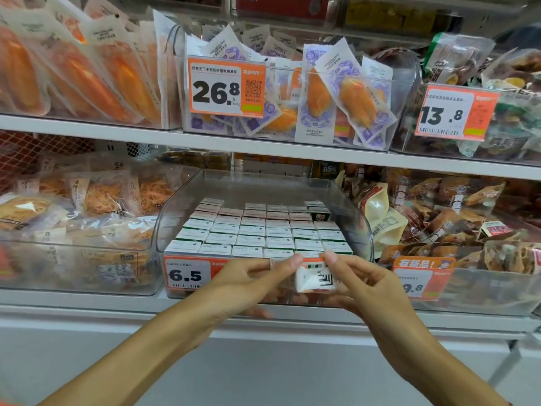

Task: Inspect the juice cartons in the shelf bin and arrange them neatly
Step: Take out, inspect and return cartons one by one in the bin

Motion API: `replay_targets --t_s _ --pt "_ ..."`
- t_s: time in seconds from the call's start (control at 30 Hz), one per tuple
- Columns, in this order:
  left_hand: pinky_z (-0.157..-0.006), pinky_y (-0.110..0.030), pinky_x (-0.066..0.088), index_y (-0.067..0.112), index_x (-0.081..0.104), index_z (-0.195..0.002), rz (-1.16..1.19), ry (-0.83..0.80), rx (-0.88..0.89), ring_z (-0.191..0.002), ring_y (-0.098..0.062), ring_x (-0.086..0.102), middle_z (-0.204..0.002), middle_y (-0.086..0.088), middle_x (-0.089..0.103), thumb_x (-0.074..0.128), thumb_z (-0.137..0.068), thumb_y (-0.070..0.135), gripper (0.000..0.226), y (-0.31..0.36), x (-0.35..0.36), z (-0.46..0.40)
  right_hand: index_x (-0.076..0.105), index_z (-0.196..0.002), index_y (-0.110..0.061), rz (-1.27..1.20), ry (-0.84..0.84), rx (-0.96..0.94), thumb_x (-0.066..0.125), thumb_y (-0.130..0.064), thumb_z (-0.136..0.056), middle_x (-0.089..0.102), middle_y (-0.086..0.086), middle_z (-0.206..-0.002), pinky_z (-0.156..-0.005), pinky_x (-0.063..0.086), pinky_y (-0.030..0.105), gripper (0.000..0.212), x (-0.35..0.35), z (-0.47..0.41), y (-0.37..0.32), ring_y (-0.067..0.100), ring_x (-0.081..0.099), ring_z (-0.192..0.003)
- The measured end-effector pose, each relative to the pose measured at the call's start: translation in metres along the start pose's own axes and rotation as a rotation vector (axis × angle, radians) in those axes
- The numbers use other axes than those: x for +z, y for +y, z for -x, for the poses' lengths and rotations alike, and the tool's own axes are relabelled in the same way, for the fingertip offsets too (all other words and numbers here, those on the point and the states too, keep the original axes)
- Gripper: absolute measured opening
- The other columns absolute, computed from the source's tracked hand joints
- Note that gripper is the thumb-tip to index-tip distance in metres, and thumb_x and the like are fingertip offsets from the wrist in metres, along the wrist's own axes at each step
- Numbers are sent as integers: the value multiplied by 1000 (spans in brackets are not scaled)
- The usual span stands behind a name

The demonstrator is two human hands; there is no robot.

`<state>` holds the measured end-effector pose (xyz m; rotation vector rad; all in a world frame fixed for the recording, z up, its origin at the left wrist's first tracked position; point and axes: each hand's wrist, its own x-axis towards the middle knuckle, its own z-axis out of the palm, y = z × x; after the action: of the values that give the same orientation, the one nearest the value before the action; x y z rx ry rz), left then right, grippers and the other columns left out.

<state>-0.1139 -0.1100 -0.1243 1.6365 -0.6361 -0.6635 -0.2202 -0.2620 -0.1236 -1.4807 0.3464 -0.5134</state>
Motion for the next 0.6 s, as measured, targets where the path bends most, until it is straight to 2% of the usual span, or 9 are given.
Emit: replay_targets --t_s 0.07,0.13,0.23,0.33,0.43,0.5,0.57,0.6 --pt "-55 -13 51 42 76 -78 -94 48 -28 -90 3 69 -87 24 74 50 -48 90 63 1 1 2 78 -84 -13 23 29 24 72 -46 -61 76 8 -83 -54 54 18 41 3 0 -3 22 74 -73" --pt "-51 -11 49 49 73 -64 -157 68 -33 -84 6 67 -78 29 72 40 -47 96 61 -2 2 4 76 -89 -10 27 55 66 71 -47 -62 76 9 -82 -53 53 17 45 7 2 -5 22 74 -71" --pt "-49 -10 49 43 72 -63 -193 53 -29 -76 8 67 -72 30 70 38 -44 100 69 -8 1 4 73 -92 -9 18 56 110 70 -48 -63 76 11 -79 -51 52 15 49 9 5 -6 21 74 -67" --pt "-54 -12 52 38 72 -72 -147 31 -39 -75 8 68 -76 25 73 48 -43 95 68 -11 0 2 73 -97 -11 14 28 128 71 -47 -66 76 10 -84 -55 54 17 48 7 5 -5 21 75 -73" --pt "-69 -17 56 34 74 -95 -41 110 72 -88 0 71 -99 14 75 67 -46 78 67 -9 2 -3 72 -107 -14 -61 -46 174 71 -43 -71 76 8 -96 -70 58 21 46 1 4 -2 20 74 -88" --pt "-63 -12 54 31 66 -114 14 149 186 -88 6 69 -109 16 70 79 -52 57 69 -8 2 -3 71 -111 -11 -157 -126 233 72 -36 -76 75 9 -102 -74 57 19 43 -3 4 -2 19 73 -96" --pt "-60 -9 52 32 54 -128 40 134 261 -86 14 65 -114 16 64 87 -55 36 81 -8 1 -1 72 -112 -11 -169 -175 269 74 -33 -73 74 9 -106 -78 58 20 45 -6 4 -1 19 71 -101" --pt "-61 -10 53 33 50 -133 30 117 282 -87 14 65 -118 14 61 89 -53 32 89 -9 2 -1 72 -113 -12 -163 -182 275 75 -32 -71 74 9 -107 -81 58 22 47 -7 4 0 20 71 -102"
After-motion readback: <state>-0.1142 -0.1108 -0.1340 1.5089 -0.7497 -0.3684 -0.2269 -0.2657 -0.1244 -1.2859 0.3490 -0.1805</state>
